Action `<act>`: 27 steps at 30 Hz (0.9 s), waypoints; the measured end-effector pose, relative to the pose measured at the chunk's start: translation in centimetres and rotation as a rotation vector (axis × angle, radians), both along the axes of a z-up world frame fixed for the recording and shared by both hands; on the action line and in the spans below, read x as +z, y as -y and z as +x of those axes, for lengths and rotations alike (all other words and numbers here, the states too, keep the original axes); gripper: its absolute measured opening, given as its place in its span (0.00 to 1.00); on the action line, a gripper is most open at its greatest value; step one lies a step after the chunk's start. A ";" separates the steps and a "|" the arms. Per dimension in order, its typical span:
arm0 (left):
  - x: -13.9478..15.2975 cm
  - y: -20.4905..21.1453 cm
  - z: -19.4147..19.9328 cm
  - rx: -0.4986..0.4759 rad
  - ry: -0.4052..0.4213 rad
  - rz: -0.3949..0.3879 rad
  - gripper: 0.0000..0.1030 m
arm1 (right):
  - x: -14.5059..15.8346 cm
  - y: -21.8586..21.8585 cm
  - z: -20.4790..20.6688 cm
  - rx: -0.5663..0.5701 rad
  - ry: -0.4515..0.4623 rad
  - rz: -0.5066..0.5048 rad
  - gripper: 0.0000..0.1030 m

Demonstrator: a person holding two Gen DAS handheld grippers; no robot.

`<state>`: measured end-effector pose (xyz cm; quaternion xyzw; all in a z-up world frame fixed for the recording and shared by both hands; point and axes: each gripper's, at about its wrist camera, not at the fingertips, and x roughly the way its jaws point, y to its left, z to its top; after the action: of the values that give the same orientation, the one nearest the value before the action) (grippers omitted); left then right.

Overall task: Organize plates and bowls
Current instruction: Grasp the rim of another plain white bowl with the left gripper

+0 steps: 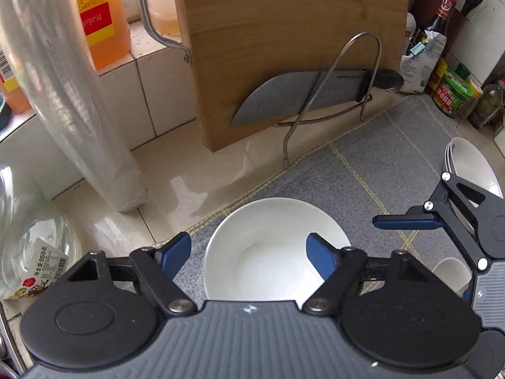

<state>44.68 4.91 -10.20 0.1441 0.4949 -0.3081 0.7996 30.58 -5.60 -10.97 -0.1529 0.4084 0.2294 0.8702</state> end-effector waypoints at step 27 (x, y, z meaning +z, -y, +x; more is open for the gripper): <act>-1.6 -0.6 1.7 -0.008 -0.103 -0.026 0.51 | -0.9 -0.9 1.9 0.027 -0.018 -0.012 0.83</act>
<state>46.38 5.46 -11.80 0.1199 0.5308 -0.3247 0.7736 32.52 -4.65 -11.87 -0.1615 0.4152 0.2401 0.8625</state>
